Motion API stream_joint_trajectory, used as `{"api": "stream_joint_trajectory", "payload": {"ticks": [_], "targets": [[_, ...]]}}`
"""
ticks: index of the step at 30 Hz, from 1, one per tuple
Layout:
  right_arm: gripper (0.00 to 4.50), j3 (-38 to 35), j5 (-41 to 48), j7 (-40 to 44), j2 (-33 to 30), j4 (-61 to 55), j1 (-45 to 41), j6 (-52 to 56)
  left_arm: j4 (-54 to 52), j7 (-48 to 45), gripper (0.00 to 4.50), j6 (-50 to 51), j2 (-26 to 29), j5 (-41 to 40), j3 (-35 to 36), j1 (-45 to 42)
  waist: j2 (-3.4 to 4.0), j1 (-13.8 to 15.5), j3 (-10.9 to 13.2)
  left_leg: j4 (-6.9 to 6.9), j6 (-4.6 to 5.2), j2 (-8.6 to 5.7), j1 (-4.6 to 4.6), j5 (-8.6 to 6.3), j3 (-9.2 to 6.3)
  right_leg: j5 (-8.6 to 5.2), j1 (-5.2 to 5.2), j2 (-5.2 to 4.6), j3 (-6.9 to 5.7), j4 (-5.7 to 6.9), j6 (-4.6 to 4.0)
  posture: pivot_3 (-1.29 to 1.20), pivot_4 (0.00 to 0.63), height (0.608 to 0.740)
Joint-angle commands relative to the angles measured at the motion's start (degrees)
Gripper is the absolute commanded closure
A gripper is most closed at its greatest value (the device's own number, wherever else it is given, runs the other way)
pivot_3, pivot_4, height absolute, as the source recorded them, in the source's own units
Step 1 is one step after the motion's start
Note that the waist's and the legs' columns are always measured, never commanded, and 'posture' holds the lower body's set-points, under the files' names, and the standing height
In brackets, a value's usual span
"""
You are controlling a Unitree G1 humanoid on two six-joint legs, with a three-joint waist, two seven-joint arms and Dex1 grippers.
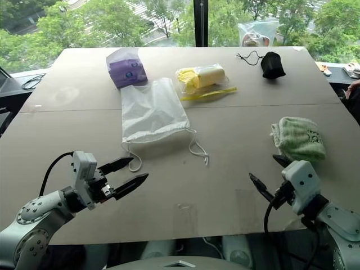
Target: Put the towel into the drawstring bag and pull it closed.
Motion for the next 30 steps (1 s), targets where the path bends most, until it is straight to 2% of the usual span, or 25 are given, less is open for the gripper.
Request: {"api": "stream_joint_trajectory", "payload": {"ticks": [1, 6, 9, 10, 12, 14, 20, 24, 30], "targets": [[0.0, 1.1, -0.4, -0.9, 0.6, -2.9, 1.3, -3.6, 0.8, -0.3, 0.03, -5.2, -1.8, 4.1, -2.5, -1.0, 0.04, 0.0, 0.0, 0.0, 0.0, 0.0, 0.0, 0.0, 0.0, 0.0, 0.0, 0.0, 0.0, 0.0, 0.0, 0.0, 0.15, 0.74], [0.0, 6.4, -4.0, -1.8, 0.0, -1.9, 0.3, -8.7, 7.3, -0.7, 0.03, -12.7, -3.9, 10.7, -4.6, -3.9, -0.04, 0.1, 0.0, -0.02, 0.0, -0.02, 0.02, 0.0, 0.0, 0.0, 0.01, 0.1, -0.01, -0.04, 0.01, 0.0, 0.15, 0.74], [0.0, 7.6, -2.8, -5.0, 1.1, -1.8, -4.1, -4.4, 9.4, 1.3, 0.03, -14.1, -4.3, 13.6, -5.2, -7.1, -0.04, 0.0, 0.0, 0.0, 0.0, 0.0, 0.06, 0.0, 0.01, 0.0, 0.01, 0.09, -0.01, -0.01, 0.0, 0.0, 0.15, 0.74], [0.0, 6.8, 0.8, -5.4, 1.8, -1.5, -5.5, -1.7, 10.0, 1.4, 0.03, -15.4, -4.0, 15.3, -5.7, -8.3, -0.04, 0.1, 0.0, 0.01, 0.0, 0.0, 0.08, 0.0, 0.03, 0.0, 0.01, 0.09, -0.02, 0.02, 0.0, 0.0, 0.15, 0.74], [0.0, 5.4, 0.7, -7.4, 2.3, -1.1, -7.0, -0.1, 11.1, 1.2, 0.03, -17.7, -3.5, 17.6, -6.3, -10.3, -0.07, 0.2, 0.0, 0.06, 0.01, -0.02, 0.08, 0.0, 0.01, 0.01, 0.02, 0.09, -0.02, 0.08, 0.0, 0.0, 0.15, 0.74], [0.0, 5.2, 2.2, -6.8, 1.8, -1.3, -7.0, 0.5, 12.0, 1.0, 0.03, -18.0, -3.4, 17.9, -6.3, -11.7, -0.07, 0.5, -0.1, 0.05, 0.01, -0.02, 0.04, 0.0, 0.01, 0.01, 0.02, 0.09, -0.01, 0.07, 0.0, 0.0, 0.15, 0.74], [0.0, 8.8, 4.5, -1.5, -2.1, -5.6, -5.4, -1.9, 19.3, -1.3, 0.03, -26.0, 0.9, 26.0, -8.1, -19.8, -0.06, 1.1, 0.0, 0.0, 0.01, -0.03, 0.01, 0.0, 0.04, 0.01, 0.0, 0.15, -0.03, 0.04, 0.0, 0.0, 0.15, 0.74], [0.0, 11.3, 1.8, -1.5, -3.3, -5.9, -5.6, -4.6, 25.0, -1.4, 0.03, -30.0, 2.2, 32.3, -12.6, -25.6, -0.08, 1.2, -0.1, 0.01, 0.01, -0.02, 0.06, 0.0, 0.07, 0.0, 0.02, 0.18, -0.06, 0.04, 0.03, 0.0, 0.15, 0.74], [0.0, 13.1, -0.7, -3.1, -3.6, -4.5, -5.7, -5.6, 33.4, 0.7, 0.03, -35.4, 0.8, 40.9, -19.6, -34.0, -0.11, 1.3, -0.1, 0.05, 0.01, -0.05, 0.04, 0.0, 0.07, 0.05, 0.02, 0.17, -0.08, 0.07, 0.08, 0.0, 0.15, 0.74]]}}
